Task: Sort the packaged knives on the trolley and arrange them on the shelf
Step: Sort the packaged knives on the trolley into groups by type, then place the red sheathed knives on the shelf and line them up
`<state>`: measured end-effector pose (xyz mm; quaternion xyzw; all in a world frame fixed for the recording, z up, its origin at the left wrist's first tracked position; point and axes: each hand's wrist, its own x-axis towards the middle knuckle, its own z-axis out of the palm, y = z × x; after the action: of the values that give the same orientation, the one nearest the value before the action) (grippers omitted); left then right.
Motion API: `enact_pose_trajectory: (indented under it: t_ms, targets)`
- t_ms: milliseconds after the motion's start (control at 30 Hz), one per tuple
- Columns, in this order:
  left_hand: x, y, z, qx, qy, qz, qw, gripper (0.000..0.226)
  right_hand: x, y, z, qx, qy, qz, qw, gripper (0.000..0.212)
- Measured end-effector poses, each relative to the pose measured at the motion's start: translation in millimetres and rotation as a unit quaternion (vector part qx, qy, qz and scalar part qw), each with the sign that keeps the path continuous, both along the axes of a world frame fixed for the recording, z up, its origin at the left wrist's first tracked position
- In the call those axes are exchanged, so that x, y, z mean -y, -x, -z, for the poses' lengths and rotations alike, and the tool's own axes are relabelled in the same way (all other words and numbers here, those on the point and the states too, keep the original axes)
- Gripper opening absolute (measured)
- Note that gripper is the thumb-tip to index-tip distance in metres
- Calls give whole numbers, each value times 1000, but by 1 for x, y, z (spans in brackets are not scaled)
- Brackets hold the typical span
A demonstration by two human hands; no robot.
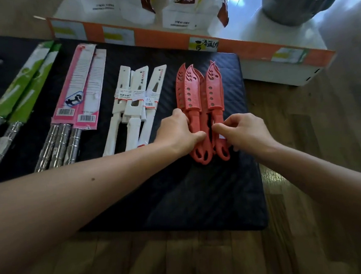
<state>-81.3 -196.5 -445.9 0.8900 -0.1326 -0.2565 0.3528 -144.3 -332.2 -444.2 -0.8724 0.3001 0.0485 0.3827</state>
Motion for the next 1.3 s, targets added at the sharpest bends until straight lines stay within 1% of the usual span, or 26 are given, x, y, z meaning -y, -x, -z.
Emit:
enact_pose_trajectory:
  t_ms: [67,133,167,233,333,400,467,600,667,733,833,933,1000,1100,1167,1233,1300]
  targets:
    - [-1,-2,-1,7,-8,-11,1000,41,1,0,0,8,-10,-1,1000,23]
    - [-4,-5,-2,-6,-4,-26,1000,25,2,1,-1,14,-21,6,1000,24]
    - [-7,-6,-2,-28,11,-39,999,20,2,1,-1,21,-29,14,999,23]
    - [-11,-6,-1,-88,64,-81,991,17,2,2,-2,36,-52,27,998,20]
    - [-18,-1,-5,-142,135,-141,970,11,-1,4,-4,51,-131,47,989,17]
    - [-24,1,-7,-143,172,-160,961,8,-3,4,-6,62,-178,63,980,15]
    - [-28,0,-14,-127,201,-155,959,8,-2,1,-9,80,-203,77,973,14]
    - [-22,-8,-30,-100,261,-161,947,19,-6,-13,-21,112,-244,88,959,19]
    - [-17,-15,-38,-80,274,-159,945,14,-13,-23,-30,134,-245,95,955,12]
    - [-17,-25,-46,-60,278,-149,947,8,-18,-36,-40,164,-214,96,958,10]
    - [-26,-46,-58,-59,303,-155,939,10,-25,-55,-57,193,-159,68,966,9]
    - [-38,-71,-80,-43,312,-164,935,13,-37,-72,-80,208,-158,49,964,10]
    - [-43,-90,-107,-55,311,-163,935,13,-44,-82,-105,209,-172,48,961,12]
    - [-46,-113,-176,-103,311,-170,930,9,-51,-93,-170,190,-207,66,957,11]
    - [-49,-125,-236,-123,323,-178,921,8,-55,-99,-226,199,-235,93,947,12]
    - [-53,-130,-300,-134,327,-179,918,4,-57,-102,-290,214,-238,112,941,15]
    - [-55,-129,-366,-136,330,-173,918,18,-58,-101,-358,217,-240,116,939,16]
